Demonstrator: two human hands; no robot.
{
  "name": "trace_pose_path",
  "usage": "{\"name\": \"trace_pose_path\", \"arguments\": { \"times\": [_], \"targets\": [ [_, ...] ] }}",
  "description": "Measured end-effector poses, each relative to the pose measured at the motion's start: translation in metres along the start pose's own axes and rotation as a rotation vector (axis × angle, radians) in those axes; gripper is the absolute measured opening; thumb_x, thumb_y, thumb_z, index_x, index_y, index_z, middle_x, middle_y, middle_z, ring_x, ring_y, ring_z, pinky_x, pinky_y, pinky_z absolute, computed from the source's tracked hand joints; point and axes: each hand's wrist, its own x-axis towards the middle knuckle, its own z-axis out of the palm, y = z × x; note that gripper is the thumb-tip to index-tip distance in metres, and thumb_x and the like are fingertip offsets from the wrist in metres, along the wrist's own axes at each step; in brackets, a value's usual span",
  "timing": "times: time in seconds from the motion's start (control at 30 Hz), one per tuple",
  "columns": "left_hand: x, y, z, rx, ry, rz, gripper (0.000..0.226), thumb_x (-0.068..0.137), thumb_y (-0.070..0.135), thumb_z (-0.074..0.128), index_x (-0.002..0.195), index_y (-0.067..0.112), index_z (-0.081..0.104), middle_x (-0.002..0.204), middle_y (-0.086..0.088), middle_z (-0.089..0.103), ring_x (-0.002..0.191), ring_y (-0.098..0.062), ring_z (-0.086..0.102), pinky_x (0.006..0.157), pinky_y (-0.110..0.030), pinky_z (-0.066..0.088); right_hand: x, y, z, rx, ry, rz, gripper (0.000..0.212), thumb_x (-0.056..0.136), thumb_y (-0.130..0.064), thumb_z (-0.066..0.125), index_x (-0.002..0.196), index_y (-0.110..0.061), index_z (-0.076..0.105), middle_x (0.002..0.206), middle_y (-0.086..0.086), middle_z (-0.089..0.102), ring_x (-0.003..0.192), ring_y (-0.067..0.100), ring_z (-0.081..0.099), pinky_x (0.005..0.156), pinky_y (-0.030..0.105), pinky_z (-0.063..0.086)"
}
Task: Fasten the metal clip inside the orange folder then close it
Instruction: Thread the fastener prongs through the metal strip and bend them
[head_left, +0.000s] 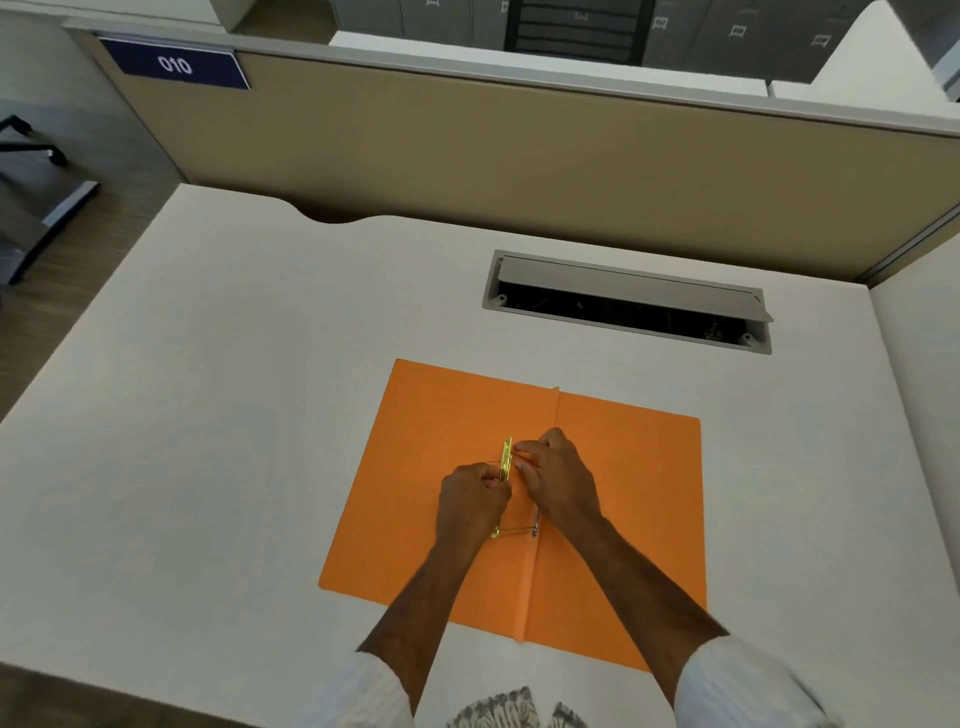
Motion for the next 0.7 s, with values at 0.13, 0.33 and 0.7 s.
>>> {"name": "trace_pose_path", "arguments": {
  "times": [0.13,0.33,0.7],
  "targets": [
    [0.0031,-0.0006,0.0003,-0.016,-0.002,-0.01,0.02,0.081,0.018,0.069,0.099,0.016,0.077,0.079,0.002,0.072,0.077,-0.012,0.069,0.075,-0.028,0.057,0.0015,-0.0008,0.0027,0.022,-0.007,0.008,0.018,0.092,-0.026,0.064,0.109,-0.025,0.071,0.103,0.002,0.056,0.094,0.018,0.055,0.068,0.038,0.054],
    [0.004,-0.0032,0.0002,-0.013,-0.006,0.001,0.024,0.082,0.018,0.068,0.104,0.016,0.076,0.09,-0.003,0.076,0.08,-0.011,0.069,0.075,-0.023,0.055,0.0001,-0.0007,0.0041,0.052,0.006,0.005,0.016,0.092,-0.027,0.064,0.105,-0.025,0.073,0.098,0.002,0.059,0.091,0.018,0.055,0.066,0.036,0.053],
    [-0.0015,-0.0029,0.0022,-0.015,-0.019,0.007,0.022,0.08,0.015,0.064,0.098,0.017,0.077,0.079,0.006,0.071,0.074,-0.011,0.068,0.068,-0.022,0.053,-0.0013,-0.0016,0.004,0.073,0.005,0.038,0.016,0.093,-0.023,0.064,0.106,-0.024,0.073,0.098,0.002,0.059,0.091,0.019,0.056,0.066,0.036,0.053]
  ]
}}
